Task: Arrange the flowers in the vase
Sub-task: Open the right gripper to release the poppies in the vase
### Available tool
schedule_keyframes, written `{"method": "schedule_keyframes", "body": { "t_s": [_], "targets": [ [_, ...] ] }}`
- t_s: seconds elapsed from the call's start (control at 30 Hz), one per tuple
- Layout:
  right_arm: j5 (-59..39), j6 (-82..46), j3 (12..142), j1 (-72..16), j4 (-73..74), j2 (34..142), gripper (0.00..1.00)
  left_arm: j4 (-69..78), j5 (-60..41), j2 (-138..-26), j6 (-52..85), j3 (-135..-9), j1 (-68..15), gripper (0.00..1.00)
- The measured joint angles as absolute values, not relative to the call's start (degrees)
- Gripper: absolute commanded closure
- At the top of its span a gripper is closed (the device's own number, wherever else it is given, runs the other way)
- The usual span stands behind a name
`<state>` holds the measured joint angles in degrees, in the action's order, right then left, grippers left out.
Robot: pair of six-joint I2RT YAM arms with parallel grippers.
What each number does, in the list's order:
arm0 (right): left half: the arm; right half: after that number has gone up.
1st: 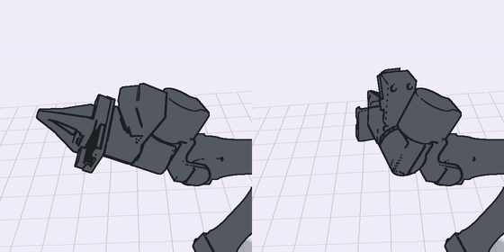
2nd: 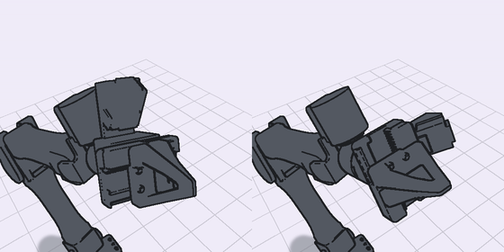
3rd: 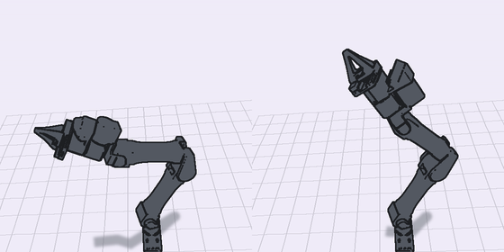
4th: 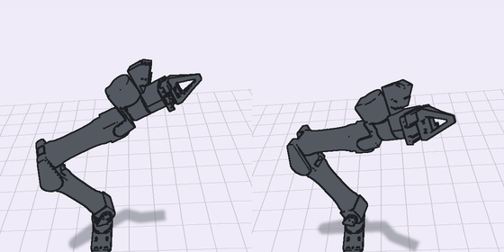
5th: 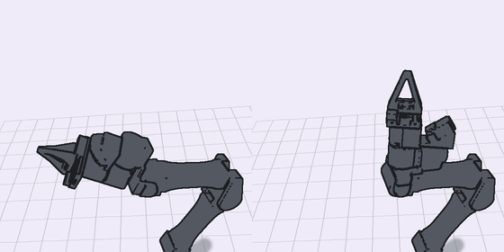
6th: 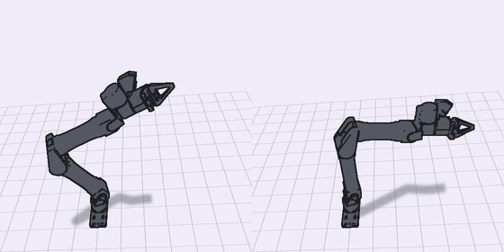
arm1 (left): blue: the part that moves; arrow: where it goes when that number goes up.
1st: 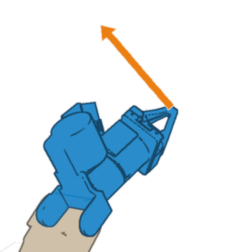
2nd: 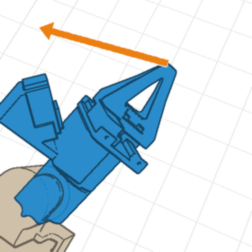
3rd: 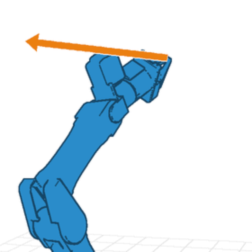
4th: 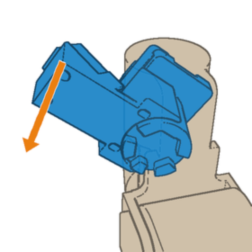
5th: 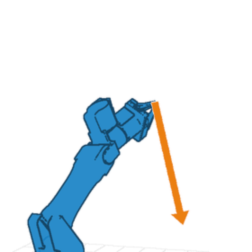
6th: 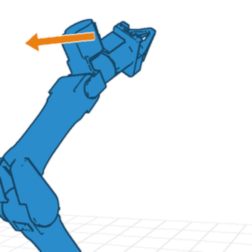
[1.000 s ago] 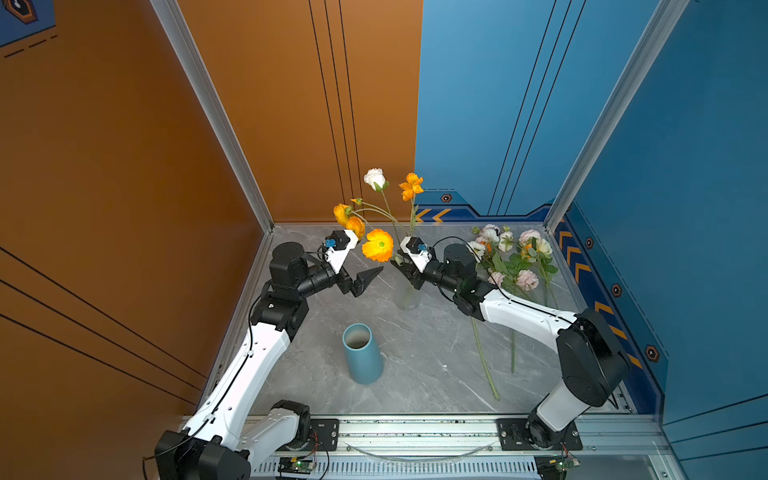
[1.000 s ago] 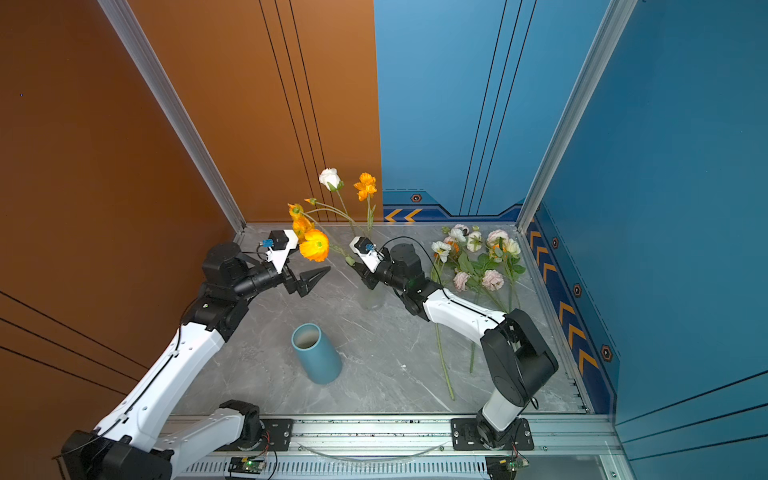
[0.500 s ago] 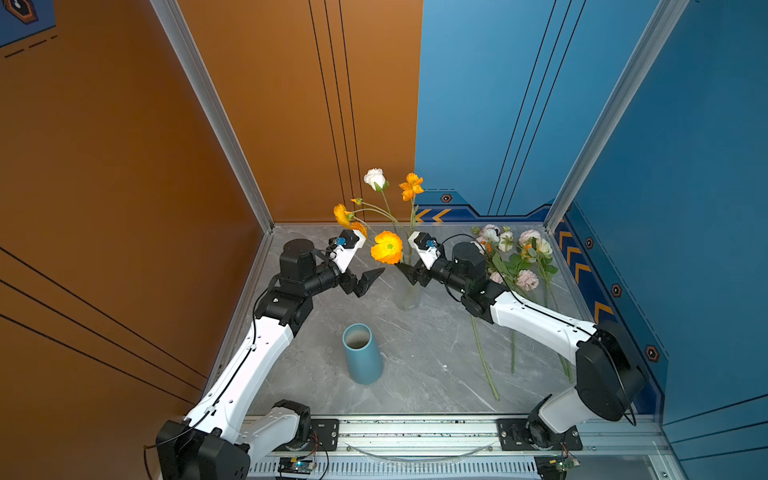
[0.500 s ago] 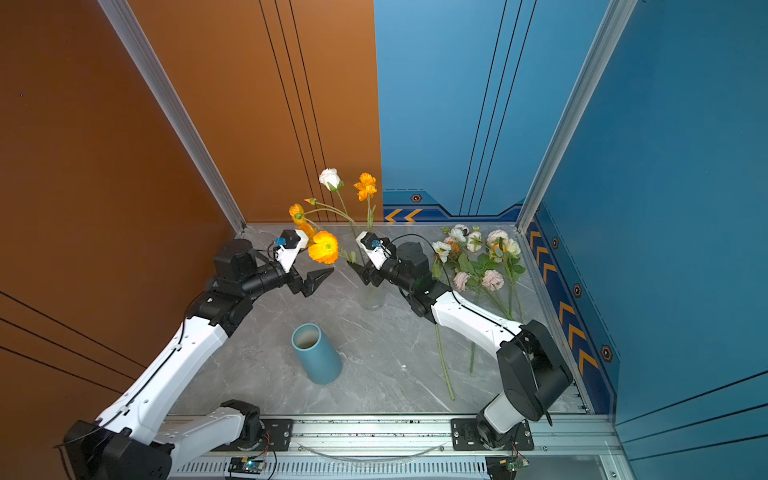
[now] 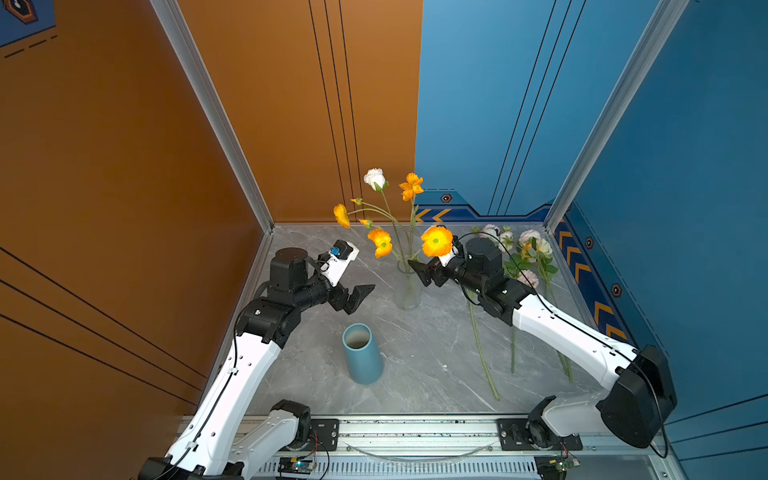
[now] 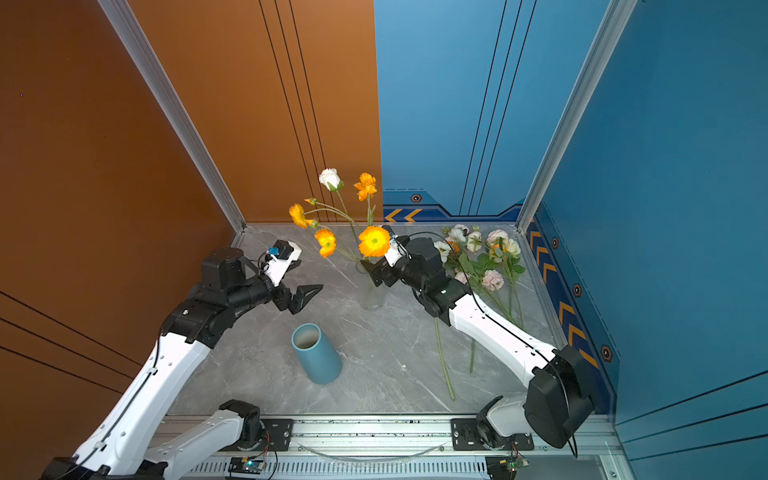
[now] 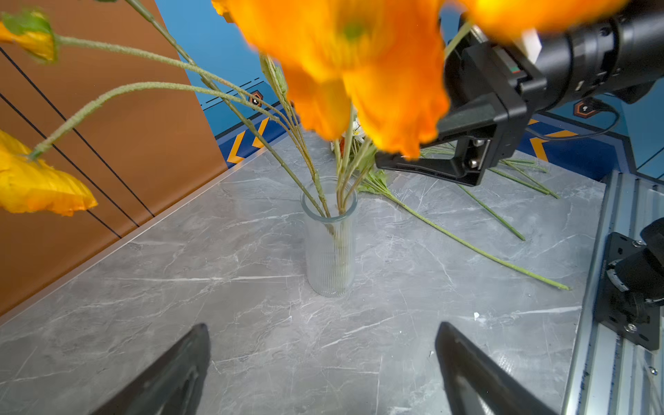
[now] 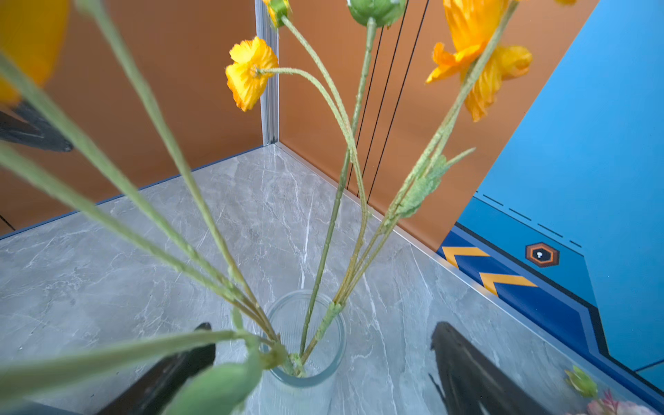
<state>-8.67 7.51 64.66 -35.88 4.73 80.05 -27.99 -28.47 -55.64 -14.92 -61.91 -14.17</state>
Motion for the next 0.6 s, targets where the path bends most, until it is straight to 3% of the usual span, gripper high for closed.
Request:
{"method": "schedule_keyframes", "body": {
  "t_s": [0.27, 0.6],
  "targets": [
    [-8.84, 4.58, 76.97, -36.25, -2.28, 87.64, 0.01, -32.14, -28.51, -52.07, -12.01, -62.98, -14.20, 0.02],
    [-9.54, 3.40, 75.59, -36.42, -8.14, 86.37, 0.00, -36.05, -29.43, -50.50, -11.05, -66.52, -14.20, 0.02]
  ]
}}
